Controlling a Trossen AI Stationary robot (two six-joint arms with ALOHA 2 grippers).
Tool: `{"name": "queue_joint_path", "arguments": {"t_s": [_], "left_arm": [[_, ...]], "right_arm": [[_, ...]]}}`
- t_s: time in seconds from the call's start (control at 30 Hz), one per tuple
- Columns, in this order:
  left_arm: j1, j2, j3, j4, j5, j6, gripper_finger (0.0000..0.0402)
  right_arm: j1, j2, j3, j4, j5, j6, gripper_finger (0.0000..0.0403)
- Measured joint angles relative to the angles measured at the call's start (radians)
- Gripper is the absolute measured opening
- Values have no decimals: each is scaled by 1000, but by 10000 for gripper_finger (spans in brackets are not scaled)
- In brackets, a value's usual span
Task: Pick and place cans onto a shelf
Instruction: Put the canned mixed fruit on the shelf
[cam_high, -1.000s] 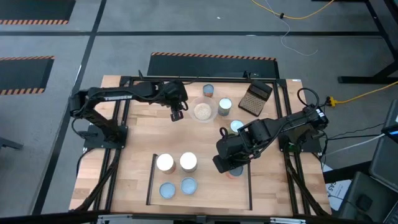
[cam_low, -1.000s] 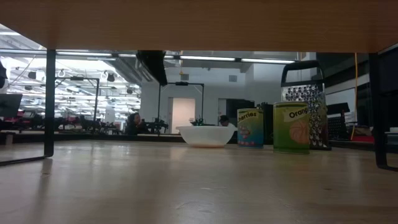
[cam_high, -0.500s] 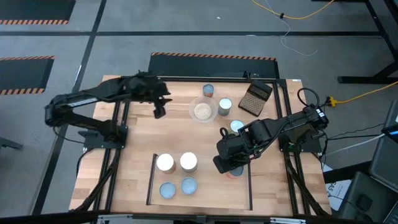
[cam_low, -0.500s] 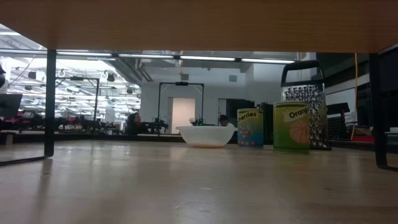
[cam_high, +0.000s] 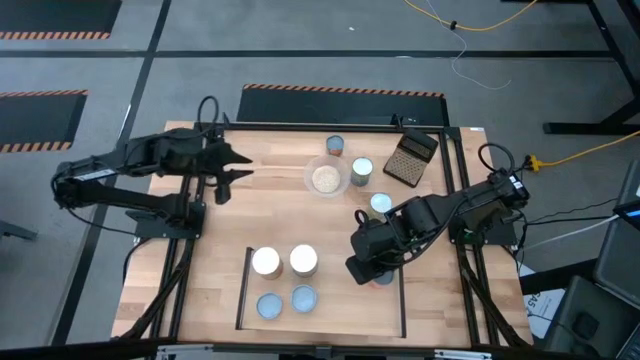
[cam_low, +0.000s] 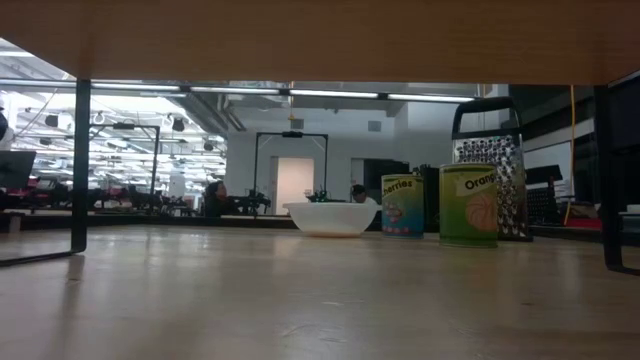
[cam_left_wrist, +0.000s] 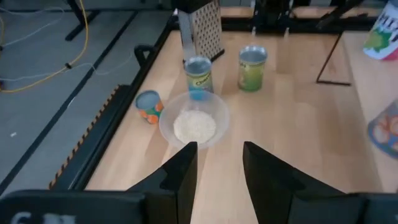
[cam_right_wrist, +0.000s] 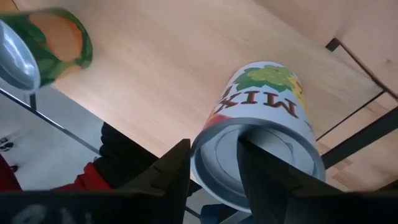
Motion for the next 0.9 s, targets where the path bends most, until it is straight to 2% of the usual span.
{"name": "queue_joint_path", "arguments": {"t_s": [0.43, 0.9], "left_arm": [[-24, -122, -140, 54, 0, -22, 121], [-24, -123, -159, 58, 0, -22, 121]], "right_arm": [[34, 1, -2, 7, -13, 1, 137], [34, -7, 10, 47, 0, 4, 138]]}}
